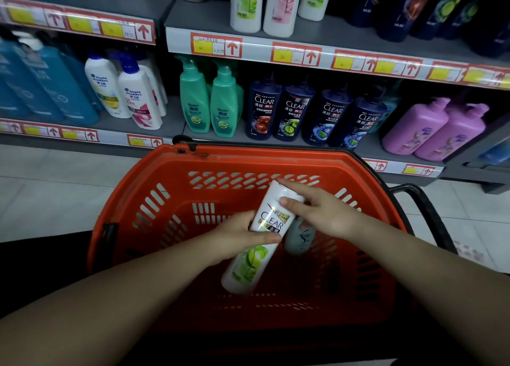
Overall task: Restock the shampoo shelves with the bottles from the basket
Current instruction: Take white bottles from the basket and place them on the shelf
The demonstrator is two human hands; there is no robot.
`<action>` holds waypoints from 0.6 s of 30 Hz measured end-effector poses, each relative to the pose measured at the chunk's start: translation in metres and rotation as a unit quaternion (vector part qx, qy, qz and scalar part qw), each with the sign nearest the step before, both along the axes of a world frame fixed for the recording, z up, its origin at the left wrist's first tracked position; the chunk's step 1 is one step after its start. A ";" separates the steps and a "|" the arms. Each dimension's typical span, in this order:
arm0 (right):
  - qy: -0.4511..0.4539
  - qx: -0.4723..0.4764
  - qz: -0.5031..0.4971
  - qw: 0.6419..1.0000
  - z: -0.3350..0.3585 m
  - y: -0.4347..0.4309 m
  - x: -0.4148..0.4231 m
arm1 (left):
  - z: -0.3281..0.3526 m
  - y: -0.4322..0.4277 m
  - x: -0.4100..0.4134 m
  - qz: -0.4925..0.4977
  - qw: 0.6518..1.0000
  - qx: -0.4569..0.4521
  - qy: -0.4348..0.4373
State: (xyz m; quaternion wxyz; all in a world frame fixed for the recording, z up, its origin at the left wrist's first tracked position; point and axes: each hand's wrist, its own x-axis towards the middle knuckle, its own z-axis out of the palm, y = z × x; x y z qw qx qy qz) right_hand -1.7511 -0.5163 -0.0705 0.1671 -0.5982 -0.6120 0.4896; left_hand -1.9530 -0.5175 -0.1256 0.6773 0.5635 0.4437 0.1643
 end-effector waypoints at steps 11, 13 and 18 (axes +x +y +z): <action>0.260 -0.095 -0.141 0.951 -0.006 -0.005 -0.005 | 0.014 0.004 0.018 0.076 0.995 0.013 -0.065; 0.252 -0.073 -0.135 0.955 -0.004 -0.007 -0.005 | 0.017 0.004 0.016 0.071 0.996 0.005 -0.060; 0.257 -0.025 -0.160 0.953 0.018 -0.007 -0.005 | 0.038 0.006 0.001 0.097 0.993 -0.024 -0.069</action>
